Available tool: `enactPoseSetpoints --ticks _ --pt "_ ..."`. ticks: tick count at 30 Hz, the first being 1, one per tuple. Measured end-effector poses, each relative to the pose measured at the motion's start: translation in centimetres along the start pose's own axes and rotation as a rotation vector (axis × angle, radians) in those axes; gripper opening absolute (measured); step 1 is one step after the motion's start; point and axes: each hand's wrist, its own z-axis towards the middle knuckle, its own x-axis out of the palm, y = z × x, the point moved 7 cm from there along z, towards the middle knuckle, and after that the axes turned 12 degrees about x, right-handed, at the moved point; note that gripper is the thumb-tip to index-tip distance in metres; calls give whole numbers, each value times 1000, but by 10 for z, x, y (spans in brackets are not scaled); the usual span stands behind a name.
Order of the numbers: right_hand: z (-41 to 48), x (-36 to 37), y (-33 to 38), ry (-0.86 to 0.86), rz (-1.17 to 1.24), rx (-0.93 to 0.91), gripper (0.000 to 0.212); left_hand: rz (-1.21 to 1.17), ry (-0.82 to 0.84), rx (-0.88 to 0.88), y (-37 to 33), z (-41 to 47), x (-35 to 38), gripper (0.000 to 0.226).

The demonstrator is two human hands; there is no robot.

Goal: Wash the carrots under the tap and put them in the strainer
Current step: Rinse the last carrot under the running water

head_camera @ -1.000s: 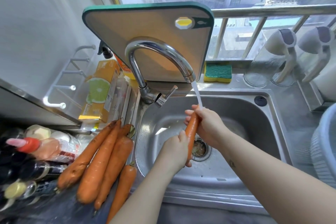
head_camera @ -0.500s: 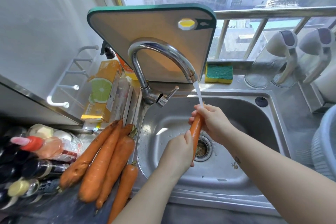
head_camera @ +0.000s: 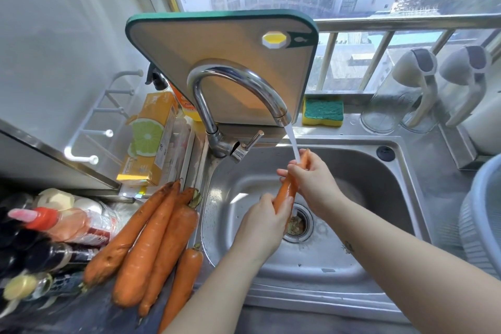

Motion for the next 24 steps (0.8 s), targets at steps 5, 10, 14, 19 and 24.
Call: enactPoseSetpoints --ticks 5,10,14,19,24 --pt "-5 0 3 -87 0 -63 20 -215 79 -100 2 -7 10 27" --pt "-4 11 -6 40 359 133 28 -182 108 -71 -4 -8 16 21" --pt "-10 20 -2 155 28 69 8 -183 63 -101 -1 -5 14 27" --pt "0 6 3 -35 86 3 18 -5 11 18 -15 -1 9 24" --pt "2 1 -6 -40 334 178 39 -287 86 -20 -16 -5 19 16"
